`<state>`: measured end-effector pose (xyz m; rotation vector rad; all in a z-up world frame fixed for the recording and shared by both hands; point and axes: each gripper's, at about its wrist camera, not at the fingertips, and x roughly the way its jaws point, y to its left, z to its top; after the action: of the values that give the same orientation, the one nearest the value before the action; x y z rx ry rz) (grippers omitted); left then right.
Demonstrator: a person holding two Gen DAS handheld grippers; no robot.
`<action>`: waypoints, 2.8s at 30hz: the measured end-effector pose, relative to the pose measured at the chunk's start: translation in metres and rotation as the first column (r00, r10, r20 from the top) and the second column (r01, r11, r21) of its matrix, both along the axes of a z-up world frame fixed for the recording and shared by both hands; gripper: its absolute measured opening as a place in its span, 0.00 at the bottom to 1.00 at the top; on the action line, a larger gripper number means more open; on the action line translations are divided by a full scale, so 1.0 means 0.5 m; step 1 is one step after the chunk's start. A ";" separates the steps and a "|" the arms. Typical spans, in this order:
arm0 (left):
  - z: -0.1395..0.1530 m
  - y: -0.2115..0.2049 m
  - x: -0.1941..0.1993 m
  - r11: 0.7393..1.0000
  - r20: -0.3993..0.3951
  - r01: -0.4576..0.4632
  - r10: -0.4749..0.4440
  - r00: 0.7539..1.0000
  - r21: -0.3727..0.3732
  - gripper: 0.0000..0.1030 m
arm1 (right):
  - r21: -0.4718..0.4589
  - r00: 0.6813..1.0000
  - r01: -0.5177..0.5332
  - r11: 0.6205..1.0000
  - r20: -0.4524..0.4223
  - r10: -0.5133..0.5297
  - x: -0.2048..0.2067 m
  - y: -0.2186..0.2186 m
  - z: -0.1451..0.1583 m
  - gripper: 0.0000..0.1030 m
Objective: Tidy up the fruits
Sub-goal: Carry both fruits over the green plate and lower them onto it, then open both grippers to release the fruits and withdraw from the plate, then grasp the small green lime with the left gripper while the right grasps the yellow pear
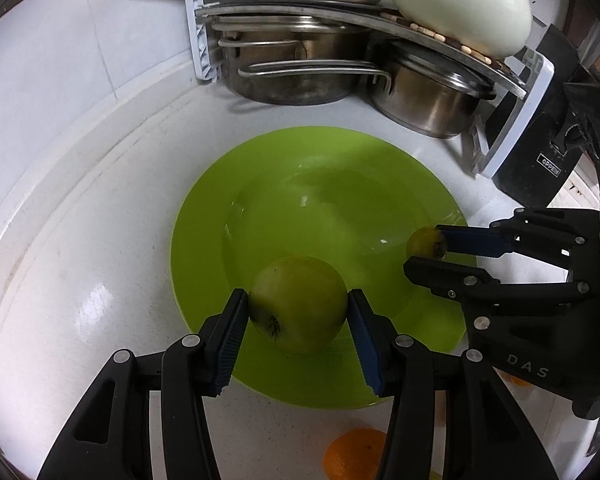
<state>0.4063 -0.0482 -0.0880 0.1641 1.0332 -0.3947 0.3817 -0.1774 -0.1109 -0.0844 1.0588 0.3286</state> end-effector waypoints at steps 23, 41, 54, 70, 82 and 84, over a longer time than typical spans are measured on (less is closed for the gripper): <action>0.184 0.078 -0.170 0.993 0.270 -0.101 0.113 0.956 -0.057 0.83 | 0.041 0.972 0.041 0.998 0.230 -0.050 -0.156 0.004 0.162 0.57; 0.245 0.201 -0.355 0.971 0.362 -0.219 0.239 0.901 -0.095 0.95 | 0.052 0.918 0.061 0.997 0.388 -0.076 -0.332 0.069 0.244 0.74; 0.194 0.264 -0.430 0.966 0.370 -0.254 0.251 0.894 -0.042 0.95 | 0.048 0.912 0.074 0.996 0.400 -0.087 -0.405 0.113 0.214 0.75; 0.081 0.276 -0.438 0.974 0.312 -0.224 0.216 0.925 -0.011 0.89 | 0.002 0.957 0.060 0.998 0.284 -0.058 -0.408 0.129 0.115 0.75; -0.002 0.284 -0.380 0.980 0.210 -0.199 0.196 0.958 -0.006 0.71 | -0.012 0.981 0.020 1.000 0.193 -0.018 -0.370 0.153 0.049 0.74; -0.013 0.282 -0.373 0.981 0.198 -0.195 0.193 0.961 -0.008 0.70 | -0.011 0.984 0.016 1.000 0.177 -0.014 -0.362 0.154 0.039 0.72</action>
<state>0.2197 0.0928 -0.0943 0.1086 0.8457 -0.1893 0.2006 -0.1005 -0.0915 -0.1146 0.8854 0.2955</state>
